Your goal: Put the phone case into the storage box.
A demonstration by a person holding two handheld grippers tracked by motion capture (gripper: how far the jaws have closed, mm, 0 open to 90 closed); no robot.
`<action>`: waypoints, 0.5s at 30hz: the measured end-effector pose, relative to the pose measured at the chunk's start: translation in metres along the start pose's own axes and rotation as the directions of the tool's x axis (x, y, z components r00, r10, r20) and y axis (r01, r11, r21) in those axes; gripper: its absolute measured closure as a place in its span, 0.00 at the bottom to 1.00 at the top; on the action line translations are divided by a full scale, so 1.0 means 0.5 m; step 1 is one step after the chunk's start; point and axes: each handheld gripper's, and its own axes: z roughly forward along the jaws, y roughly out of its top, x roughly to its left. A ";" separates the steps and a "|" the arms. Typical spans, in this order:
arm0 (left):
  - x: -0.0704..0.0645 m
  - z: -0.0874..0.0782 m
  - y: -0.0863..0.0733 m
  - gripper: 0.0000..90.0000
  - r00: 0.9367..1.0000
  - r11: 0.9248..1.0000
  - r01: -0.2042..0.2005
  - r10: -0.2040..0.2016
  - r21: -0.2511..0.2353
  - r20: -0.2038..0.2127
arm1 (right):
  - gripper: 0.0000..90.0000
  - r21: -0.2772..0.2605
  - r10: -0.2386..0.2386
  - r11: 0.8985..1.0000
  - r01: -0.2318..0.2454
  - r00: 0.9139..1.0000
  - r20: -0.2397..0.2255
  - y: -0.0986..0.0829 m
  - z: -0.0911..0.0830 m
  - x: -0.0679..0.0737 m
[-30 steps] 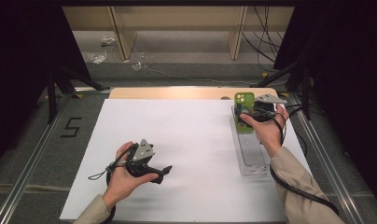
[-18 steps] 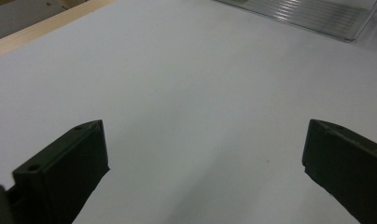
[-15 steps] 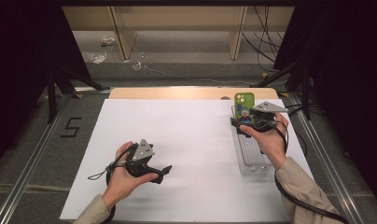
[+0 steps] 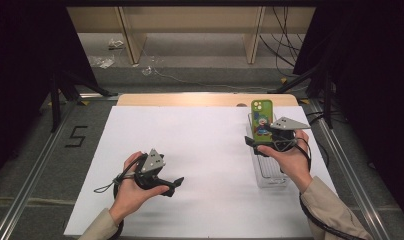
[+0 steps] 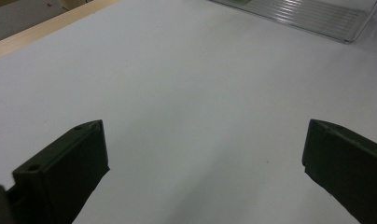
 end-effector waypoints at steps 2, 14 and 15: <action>0.000 0.000 0.000 0.00 1.000 1.000 0.000 0.000 0.001 0.000 | 0.14 -0.003 -0.002 1.000 0.002 1.000 -0.010 0.000 -0.005 0.002; 0.000 -0.001 0.000 0.00 1.000 1.000 0.001 -0.001 -0.001 -0.002 | 0.14 -0.011 -0.009 1.000 0.008 0.999 -0.043 -0.016 -0.022 0.015; 0.000 -0.001 0.000 0.00 1.000 1.000 0.001 -0.001 -0.001 -0.002 | 0.14 -0.004 -0.012 1.000 0.012 0.999 -0.044 -0.018 -0.024 0.016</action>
